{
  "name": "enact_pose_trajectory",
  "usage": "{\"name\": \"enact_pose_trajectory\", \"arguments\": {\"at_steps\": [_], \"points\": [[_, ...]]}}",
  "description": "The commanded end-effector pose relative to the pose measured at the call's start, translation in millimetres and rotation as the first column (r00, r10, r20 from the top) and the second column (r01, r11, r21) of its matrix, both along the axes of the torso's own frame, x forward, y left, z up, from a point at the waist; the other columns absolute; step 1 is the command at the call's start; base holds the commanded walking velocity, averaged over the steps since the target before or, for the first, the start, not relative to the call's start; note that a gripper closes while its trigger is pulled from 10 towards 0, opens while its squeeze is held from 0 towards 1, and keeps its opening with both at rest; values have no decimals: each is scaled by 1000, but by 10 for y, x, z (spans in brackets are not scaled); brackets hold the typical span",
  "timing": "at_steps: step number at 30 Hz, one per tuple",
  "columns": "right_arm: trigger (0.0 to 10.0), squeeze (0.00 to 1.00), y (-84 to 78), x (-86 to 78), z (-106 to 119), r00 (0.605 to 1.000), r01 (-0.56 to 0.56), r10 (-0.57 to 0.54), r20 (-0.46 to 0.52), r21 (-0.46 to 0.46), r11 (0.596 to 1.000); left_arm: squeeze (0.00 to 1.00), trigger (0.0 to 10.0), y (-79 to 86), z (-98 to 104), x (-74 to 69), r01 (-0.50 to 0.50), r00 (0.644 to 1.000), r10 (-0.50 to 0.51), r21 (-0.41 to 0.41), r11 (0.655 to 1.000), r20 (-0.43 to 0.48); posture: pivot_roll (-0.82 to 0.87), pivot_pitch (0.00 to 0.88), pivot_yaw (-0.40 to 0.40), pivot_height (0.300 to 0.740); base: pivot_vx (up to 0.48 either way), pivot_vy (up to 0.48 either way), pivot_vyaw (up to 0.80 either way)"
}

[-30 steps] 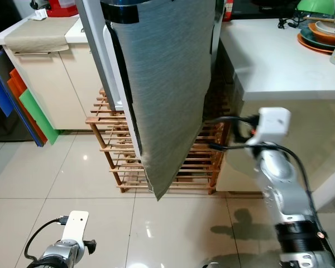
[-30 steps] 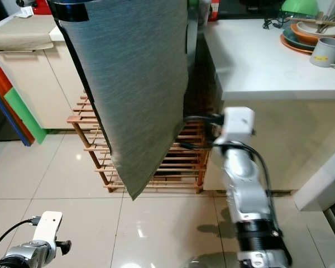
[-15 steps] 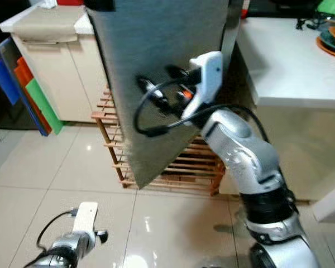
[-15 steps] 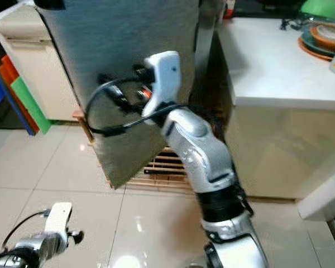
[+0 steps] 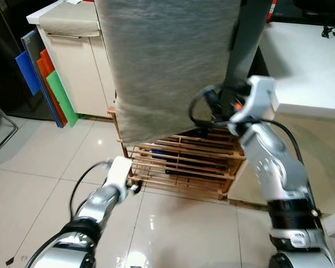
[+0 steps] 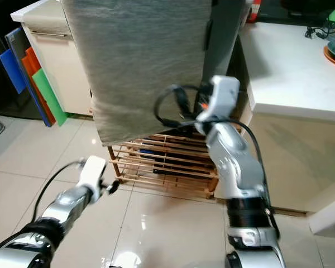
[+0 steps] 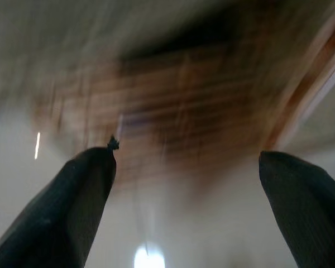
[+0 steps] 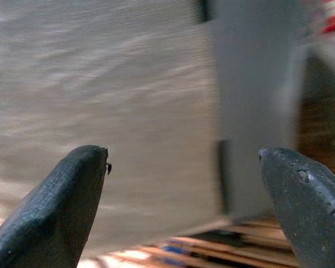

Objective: Restocking fridge

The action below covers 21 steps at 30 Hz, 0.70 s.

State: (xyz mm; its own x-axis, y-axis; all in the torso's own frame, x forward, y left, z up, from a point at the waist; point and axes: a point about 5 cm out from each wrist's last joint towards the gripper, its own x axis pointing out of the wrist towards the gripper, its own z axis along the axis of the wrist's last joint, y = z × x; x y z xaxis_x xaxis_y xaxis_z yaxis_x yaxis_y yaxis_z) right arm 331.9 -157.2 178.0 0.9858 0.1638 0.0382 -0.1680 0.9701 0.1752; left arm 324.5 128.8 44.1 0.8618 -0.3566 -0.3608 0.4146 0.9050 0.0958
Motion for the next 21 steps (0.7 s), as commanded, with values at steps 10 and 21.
{"name": "enact_pose_trajectory", "arguments": {"at_steps": [10, 21], "points": [[10000, 0, -20, -104, -107, 998, 51, -51, 47, -6, 999, 0, 10000, -13, 1248, 264, -131, 812, 188, -141, 981, 553, -129, 0, 69, 740, 0, 0, 0], [10000, 0, 106, -59, -133, 998, 27, -26, 54, -20, 999, 0, 10000, 56, 1572, 253, -159, 775, 242, -191, 969, 584, -103, 0, 58, 740, 385, 0, 257]]}}
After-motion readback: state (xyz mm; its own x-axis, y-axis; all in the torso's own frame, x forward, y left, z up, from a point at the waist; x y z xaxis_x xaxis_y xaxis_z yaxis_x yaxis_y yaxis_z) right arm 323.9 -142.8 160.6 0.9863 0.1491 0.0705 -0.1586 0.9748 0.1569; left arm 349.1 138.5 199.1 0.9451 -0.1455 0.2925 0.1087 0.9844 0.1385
